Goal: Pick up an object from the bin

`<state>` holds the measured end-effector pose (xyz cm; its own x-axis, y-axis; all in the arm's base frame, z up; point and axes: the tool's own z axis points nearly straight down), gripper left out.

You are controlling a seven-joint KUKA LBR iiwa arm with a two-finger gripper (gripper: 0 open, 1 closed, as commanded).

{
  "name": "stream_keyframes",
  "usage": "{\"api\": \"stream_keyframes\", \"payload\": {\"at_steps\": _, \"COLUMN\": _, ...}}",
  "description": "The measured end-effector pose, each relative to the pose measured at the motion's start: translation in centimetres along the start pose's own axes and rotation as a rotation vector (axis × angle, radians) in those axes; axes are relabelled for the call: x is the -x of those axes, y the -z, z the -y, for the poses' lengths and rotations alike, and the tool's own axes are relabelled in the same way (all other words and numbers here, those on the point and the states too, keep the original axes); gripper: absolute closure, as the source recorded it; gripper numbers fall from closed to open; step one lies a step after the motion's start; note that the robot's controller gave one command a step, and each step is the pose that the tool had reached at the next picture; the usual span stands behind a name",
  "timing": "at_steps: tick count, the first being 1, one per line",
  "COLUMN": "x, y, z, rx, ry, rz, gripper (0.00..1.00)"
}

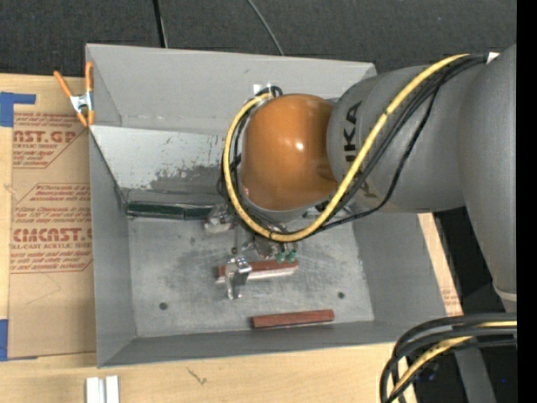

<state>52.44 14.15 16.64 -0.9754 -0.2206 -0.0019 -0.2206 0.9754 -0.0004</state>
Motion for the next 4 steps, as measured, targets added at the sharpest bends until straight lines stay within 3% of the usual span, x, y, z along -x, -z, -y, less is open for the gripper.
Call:
{"api": "stream_keyframes", "payload": {"at_steps": 1, "x": -0.3, "y": -7.0, "z": 1.9, "rx": 0.003, "ry": 0.172, "rz": 0.003, "gripper": 1.00}}
{"api": "stream_keyframes", "payload": {"at_steps": 2, "x": -0.4, "y": -7.1, "z": 1.9, "rx": 0.003, "ry": 0.172, "rz": -0.001, "gripper": 0.00}}
{"api": "stream_keyframes", "payload": {"at_steps": 3, "x": -0.4, "y": -7.1, "z": 1.9, "rx": 0.003, "ry": 0.172, "rz": -0.001, "gripper": 0.00}}
{"api": "stream_keyframes", "payload": {"at_steps": 4, "x": 0.7, "y": -9.0, "z": 5.7, "rx": 0.003, "ry": 0.109, "rz": 0.019, "gripper": 1.00}}
